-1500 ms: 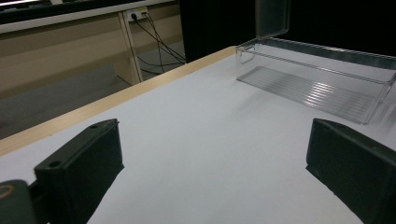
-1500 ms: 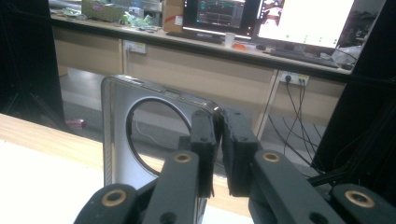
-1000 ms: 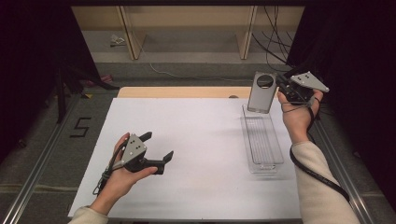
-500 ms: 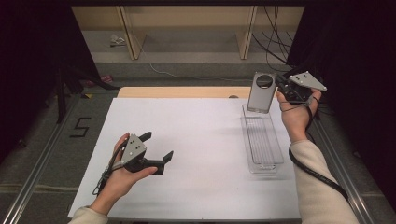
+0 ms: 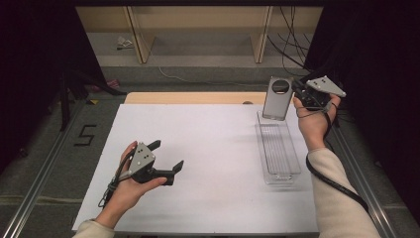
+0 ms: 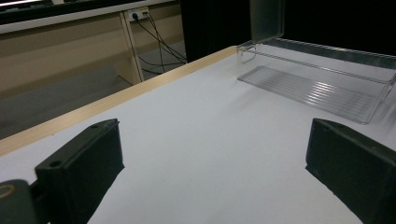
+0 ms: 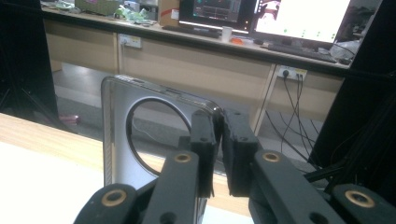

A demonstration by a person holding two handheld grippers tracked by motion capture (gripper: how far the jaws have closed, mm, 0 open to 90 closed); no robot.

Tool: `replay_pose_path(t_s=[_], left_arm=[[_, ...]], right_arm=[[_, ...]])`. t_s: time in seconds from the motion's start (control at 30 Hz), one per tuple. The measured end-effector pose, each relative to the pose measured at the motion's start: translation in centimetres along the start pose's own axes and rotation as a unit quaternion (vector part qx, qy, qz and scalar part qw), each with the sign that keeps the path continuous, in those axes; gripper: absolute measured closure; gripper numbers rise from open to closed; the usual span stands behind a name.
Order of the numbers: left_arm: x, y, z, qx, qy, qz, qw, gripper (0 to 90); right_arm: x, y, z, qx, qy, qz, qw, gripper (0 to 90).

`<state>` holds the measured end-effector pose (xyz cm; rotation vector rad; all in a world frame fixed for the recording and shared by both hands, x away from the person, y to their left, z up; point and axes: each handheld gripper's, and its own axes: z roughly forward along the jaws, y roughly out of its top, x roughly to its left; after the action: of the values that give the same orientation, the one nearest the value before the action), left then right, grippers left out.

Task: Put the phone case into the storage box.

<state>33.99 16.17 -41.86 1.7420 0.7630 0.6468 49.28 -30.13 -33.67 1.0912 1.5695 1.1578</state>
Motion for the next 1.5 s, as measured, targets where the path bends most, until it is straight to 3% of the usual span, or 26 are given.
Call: replay_pose_path(t_s=[1.5], left_arm=[[0.1,-0.1,0.0,0.002,0.002,0.0,1.0,3.4]], right_arm=[[0.3,-1.0,1.9,0.012,-0.005,0.006,0.9999,84.2]])
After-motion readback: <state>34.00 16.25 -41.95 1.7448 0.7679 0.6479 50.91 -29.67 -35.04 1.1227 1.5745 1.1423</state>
